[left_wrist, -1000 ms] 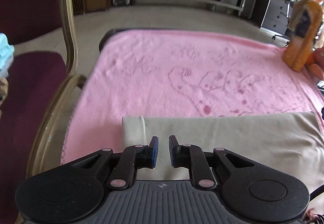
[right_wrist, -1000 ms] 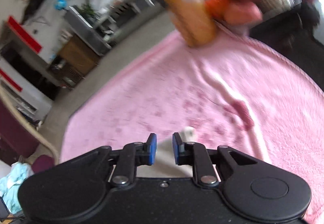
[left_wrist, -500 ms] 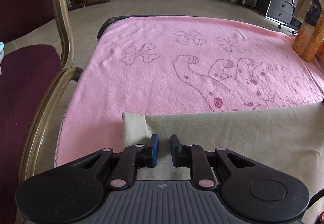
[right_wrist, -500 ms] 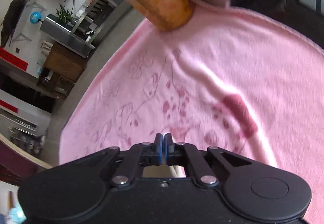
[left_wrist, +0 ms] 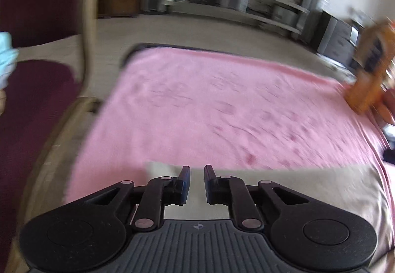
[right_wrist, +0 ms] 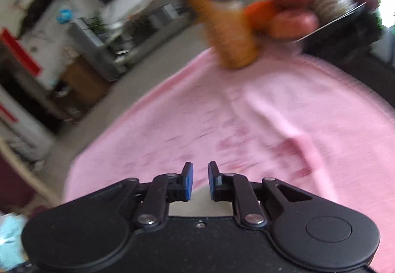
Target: Fold clothes
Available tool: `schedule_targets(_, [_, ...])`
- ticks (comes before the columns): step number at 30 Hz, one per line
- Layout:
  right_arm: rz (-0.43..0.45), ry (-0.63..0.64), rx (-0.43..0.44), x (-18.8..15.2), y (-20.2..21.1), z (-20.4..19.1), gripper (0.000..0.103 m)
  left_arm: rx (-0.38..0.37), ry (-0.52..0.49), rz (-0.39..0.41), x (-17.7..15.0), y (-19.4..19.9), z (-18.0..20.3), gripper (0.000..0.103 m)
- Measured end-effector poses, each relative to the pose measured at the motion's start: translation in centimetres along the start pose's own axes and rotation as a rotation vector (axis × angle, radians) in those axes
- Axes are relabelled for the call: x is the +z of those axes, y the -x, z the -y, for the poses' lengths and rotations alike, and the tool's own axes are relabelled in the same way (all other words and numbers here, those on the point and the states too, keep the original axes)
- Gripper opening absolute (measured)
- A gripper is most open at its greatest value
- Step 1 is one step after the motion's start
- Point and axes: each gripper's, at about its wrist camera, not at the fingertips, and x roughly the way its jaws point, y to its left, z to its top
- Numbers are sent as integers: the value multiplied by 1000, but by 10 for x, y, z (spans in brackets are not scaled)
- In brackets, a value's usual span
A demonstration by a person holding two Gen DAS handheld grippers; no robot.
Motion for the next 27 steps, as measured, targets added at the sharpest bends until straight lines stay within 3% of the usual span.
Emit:
schedule_targets(4, [-142, 43, 173, -18, -34, -21, 14, -32, -158, 22, -5, -16, 40, 14])
schedule_targets(8, [-285, 58, 225, -30, -66, -21, 14, -25, -151, -11, -4, -45, 47, 15])
schedule_targets(9, [-258, 37, 192, -26, -62, -13, 14, -10, -141, -10, -5, -49, 43, 22])
schedule_targets(10, [-231, 15, 158, -23, -58, -6, 4, 4, -115, -7, -4, -49, 36, 22])
schedule_targets(12, [-176, -29, 91, -16, -51, 10, 1, 56, -40, -2, -2, -47, 19, 18])
schedule_targets(15, [-94, -94, -10, -7, -40, 32, 0, 210, 125, -4, -2, -42, -25, 15])
schedule_targets(17, [-39, -137, -77, 0, -32, 47, 0, 274, 188, -18, -3, -40, -48, 14])
schedule_targets(19, [17, -180, -144, 7, -25, 62, 4, 427, 154, -21, -6, -38, -55, 14])
schedule_targets(21, [70, -213, -215, 13, -17, 75, 12, 451, 154, -32, -6, -28, -57, 15])
schedule_targets(24, [127, -141, -284, 14, 6, 62, 13, 460, 141, -36, -6, -8, -57, 15])
schedule_targets(27, [160, -171, -168, 16, 40, 54, 13, 425, 77, 4, -10, 31, -47, 18])
